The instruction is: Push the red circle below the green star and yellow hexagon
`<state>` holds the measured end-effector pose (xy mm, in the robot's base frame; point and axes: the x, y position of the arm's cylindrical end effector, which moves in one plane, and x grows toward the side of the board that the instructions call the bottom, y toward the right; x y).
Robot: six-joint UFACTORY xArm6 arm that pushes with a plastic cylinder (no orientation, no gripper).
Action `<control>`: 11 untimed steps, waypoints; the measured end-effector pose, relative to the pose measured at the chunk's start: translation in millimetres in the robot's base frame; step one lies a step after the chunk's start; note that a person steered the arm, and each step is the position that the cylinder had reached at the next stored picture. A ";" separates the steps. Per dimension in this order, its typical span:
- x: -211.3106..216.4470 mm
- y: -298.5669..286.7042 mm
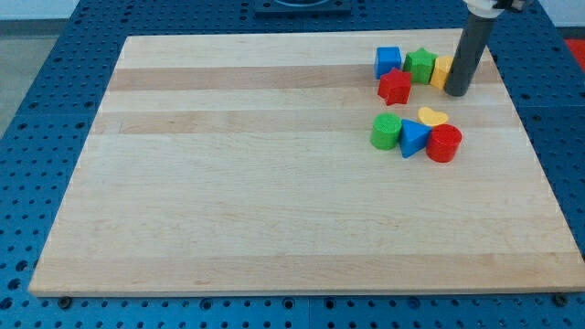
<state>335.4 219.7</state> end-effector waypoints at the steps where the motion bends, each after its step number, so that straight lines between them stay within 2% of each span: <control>1: 34.8 11.1; 2: 96.7 35.0; 3: 149.1 33.1; 4: 189.0 -9.6; 6: 200.1 -32.8; 11: 34.2 -33.6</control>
